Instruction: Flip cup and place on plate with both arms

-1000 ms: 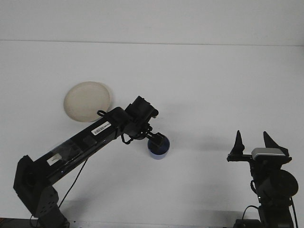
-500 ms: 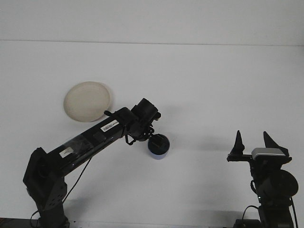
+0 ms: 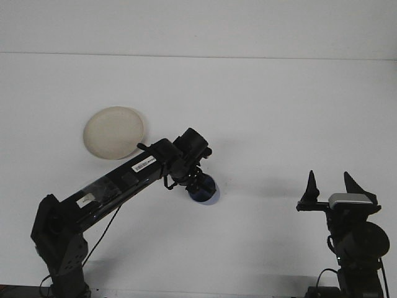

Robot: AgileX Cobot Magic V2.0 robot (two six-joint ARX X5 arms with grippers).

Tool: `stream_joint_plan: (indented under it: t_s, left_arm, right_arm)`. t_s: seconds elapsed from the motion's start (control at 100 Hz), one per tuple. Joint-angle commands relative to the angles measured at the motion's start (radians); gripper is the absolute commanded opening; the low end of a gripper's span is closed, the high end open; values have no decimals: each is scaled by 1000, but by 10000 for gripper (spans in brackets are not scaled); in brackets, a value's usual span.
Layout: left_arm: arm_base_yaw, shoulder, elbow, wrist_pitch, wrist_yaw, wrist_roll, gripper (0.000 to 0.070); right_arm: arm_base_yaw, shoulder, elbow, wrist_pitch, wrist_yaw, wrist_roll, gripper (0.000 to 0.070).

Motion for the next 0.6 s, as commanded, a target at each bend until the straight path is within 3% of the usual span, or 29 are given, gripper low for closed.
stream_joint_plan:
  t_s: [0.0, 0.35, 0.59]
  left_arm:
    - [6, 18, 74, -29, -16, 28, 8]
    - [209, 18, 438, -296, -192, 97, 7]
    - [462, 32, 480, -333, -201, 99, 8]
  right_arm:
    - [1, 2, 3, 11, 2, -4, 575]
    - [1, 2, 3, 11, 2, -4, 575]
    - [1, 2, 3, 11, 2, -4, 575]
